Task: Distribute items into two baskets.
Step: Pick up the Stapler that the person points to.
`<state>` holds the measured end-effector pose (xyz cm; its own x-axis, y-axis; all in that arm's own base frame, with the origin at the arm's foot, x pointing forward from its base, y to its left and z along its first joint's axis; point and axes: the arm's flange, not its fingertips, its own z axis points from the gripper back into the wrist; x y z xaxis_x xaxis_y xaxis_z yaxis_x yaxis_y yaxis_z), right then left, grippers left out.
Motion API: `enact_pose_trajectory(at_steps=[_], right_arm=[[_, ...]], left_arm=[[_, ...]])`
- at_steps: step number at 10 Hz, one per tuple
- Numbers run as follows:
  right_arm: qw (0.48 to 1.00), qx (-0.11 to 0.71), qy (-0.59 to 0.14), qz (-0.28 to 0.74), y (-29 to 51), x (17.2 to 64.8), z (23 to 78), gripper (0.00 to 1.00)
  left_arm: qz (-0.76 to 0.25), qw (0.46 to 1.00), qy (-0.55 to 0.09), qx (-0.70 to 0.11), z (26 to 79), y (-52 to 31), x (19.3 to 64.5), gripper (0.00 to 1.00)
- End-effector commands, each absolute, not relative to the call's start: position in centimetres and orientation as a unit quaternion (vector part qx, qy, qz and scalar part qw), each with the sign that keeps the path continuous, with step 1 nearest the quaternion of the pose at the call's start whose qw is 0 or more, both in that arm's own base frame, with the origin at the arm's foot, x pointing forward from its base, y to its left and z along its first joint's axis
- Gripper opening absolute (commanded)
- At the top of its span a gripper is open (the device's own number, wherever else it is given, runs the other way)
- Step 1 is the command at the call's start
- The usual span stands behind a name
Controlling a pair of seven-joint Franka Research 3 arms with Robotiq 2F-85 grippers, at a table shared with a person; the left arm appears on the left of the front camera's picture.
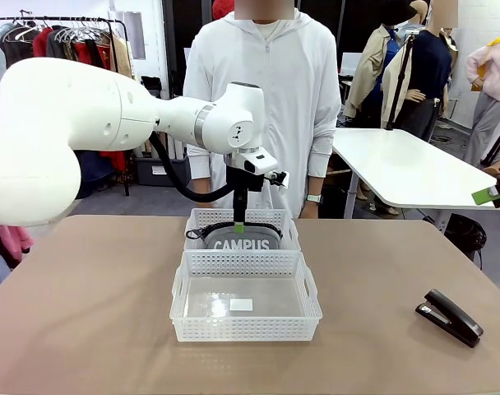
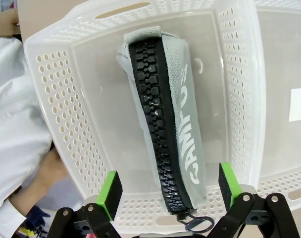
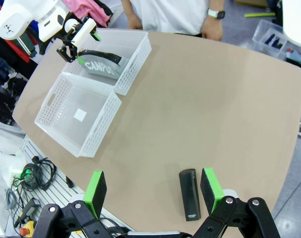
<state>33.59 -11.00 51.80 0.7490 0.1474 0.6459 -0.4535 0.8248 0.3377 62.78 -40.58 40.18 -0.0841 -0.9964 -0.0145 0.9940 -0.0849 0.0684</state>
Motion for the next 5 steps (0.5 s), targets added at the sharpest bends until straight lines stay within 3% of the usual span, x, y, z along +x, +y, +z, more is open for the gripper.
enact_pose_trajectory(at_steps=[1,5], right_arm=[[0.895,0.255,-0.322,0.172,-10.99,33.56,51.70,1.00],[0.895,0.255,-0.322,0.172,-10.99,33.56,51.70,1.00]], left_arm=[[-0.733,0.679,-0.021,0.029,40.34,-40.50,62.82,1.00],[-0.733,0.679,-0.021,0.029,40.34,-40.50,62.82,1.00]])
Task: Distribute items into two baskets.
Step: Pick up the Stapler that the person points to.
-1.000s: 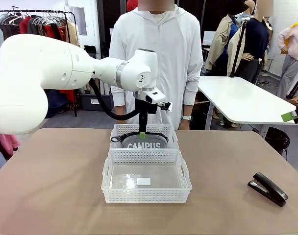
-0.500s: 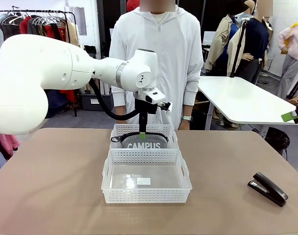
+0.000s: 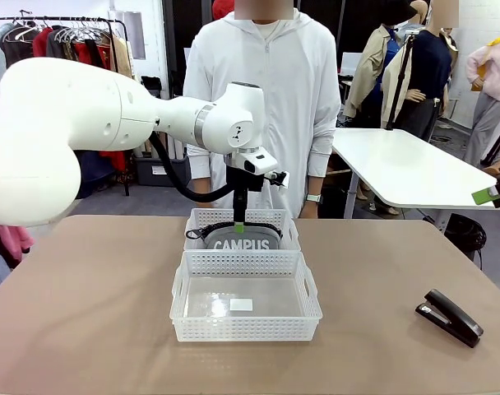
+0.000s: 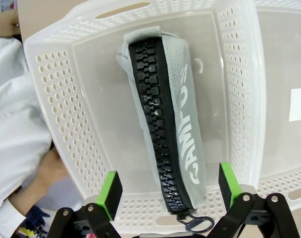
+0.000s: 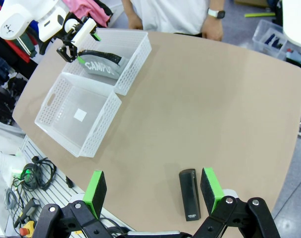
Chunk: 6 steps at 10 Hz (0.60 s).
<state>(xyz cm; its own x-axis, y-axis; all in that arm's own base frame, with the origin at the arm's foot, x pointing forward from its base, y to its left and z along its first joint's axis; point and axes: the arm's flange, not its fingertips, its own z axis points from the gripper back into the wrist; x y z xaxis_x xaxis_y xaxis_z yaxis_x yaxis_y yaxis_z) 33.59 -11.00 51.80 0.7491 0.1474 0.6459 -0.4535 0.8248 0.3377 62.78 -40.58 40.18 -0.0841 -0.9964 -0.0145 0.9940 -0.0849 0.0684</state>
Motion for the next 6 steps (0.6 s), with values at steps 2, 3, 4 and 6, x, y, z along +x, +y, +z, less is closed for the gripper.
enact_pose_trajectory(at_steps=[2,3,4,6], right_arm=[[0.895,0.255,-0.322,0.172,-11.0,33.6,51.7,1.00],[0.895,0.255,-0.322,0.172,-11.0,33.6,51.7,1.00],[0.895,0.255,-0.322,0.172,-11.0,33.6,51.7,1.00],[0.895,0.255,-0.322,0.172,-11.0,33.6,51.7,1.00]], left_arm=[[-0.733,0.679,-0.021,0.029,40.3,-40.5,62.8,1.00],[-0.733,0.679,-0.021,0.029,40.3,-40.5,62.8,1.00],[-0.736,0.676,-0.020,0.029,40.2,-40.6,62.8,1.00],[-0.710,0.703,-0.023,-0.022,43.5,-36.7,66.3,1.00]])
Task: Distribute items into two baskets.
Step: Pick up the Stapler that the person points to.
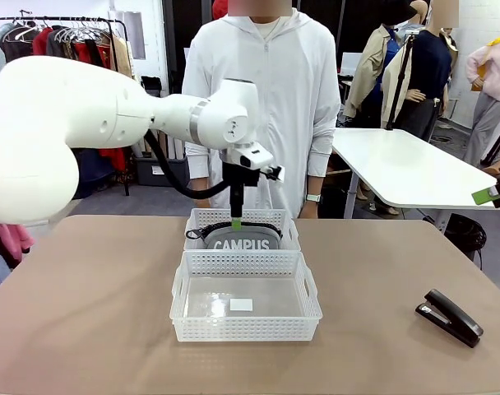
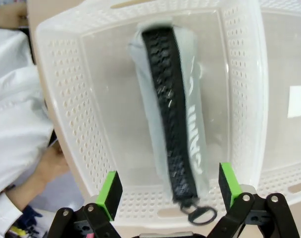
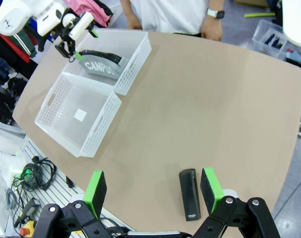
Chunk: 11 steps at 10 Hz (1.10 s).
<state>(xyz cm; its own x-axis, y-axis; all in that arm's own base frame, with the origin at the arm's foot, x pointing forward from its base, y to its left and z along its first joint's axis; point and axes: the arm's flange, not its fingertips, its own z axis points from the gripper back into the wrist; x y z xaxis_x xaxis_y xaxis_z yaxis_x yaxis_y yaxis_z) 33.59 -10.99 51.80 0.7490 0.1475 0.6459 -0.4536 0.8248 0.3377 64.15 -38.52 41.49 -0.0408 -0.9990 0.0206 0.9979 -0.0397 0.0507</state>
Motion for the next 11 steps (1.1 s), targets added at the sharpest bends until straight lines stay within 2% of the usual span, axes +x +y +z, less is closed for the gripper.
enact_pose_trajectory(at_steps=[1,3,4,6,8,9,11], right_arm=[[0.895,0.255,-0.322,0.172,-11.0,33.6,51.7,1.00],[0.895,0.255,-0.322,0.172,-11.0,33.6,51.7,1.00],[0.895,0.255,-0.322,0.172,-11.0,33.6,51.7,1.00],[0.895,0.255,-0.322,0.172,-11.0,33.6,51.7,1.00],[0.895,0.255,-0.322,0.172,-11.0,33.6,51.7,1.00],[0.895,0.255,-0.322,0.172,-11.0,33.6,51.7,1.00],[0.895,0.255,-0.322,0.172,-11.0,33.6,51.7,1.00]], left_arm=[[-0.707,0.705,-0.020,-0.051,44.5,-34.9,67.6,1.00],[-0.683,0.723,-0.046,-0.097,47.5,-31.2,69.4,1.00],[-0.633,0.761,-0.052,-0.135,49.9,-28.2,69.8,1.00],[-0.554,0.817,-0.068,-0.145,53.7,-22.3,68.9,1.00],[-0.471,0.862,-0.028,-0.185,54.4,-16.2,68.4,1.00],[-0.442,0.871,-0.029,-0.212,54.3,-13.3,67.4,1.00],[-0.417,0.882,-0.037,-0.216,53.6,-9.6,64.6,1.00]])
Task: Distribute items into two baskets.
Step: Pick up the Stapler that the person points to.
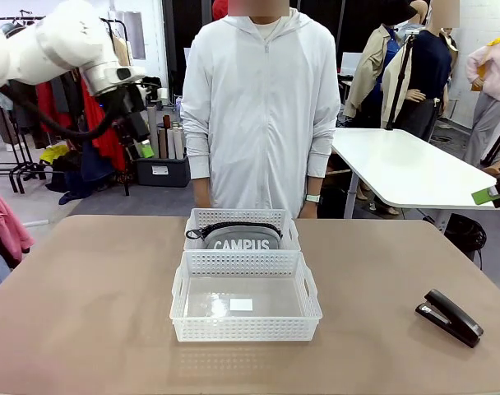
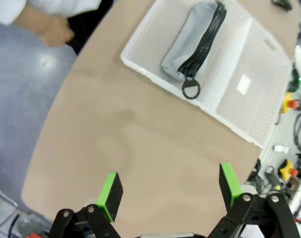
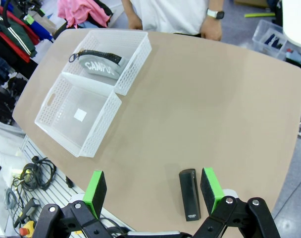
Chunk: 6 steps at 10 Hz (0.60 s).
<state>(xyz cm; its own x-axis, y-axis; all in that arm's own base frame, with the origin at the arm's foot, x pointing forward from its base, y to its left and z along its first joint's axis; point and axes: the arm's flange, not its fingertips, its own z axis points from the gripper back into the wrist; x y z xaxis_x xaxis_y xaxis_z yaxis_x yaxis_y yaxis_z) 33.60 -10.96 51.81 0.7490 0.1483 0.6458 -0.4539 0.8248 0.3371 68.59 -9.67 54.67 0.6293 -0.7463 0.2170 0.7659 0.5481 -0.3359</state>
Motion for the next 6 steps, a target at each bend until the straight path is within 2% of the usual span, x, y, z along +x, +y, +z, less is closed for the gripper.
enact_pose_trajectory(at_steps=[1,4,6], right_arm=[[0.895,0.255,-0.322,0.172,-11.0,33.6,51.7,1.00],[0.895,0.255,-0.322,0.172,-11.0,33.6,51.7,1.00],[0.895,0.255,-0.322,0.172,-11.0,33.6,51.7,1.00]], left_arm=[[-0.411,0.882,-0.059,-0.223,53.6,-7.8,62.7,1.00],[-0.364,0.893,-0.138,-0.225,53.6,-1.4,55.8,1.00],[-0.325,0.902,-0.149,-0.240,53.7,2.2,55.3,1.00]])
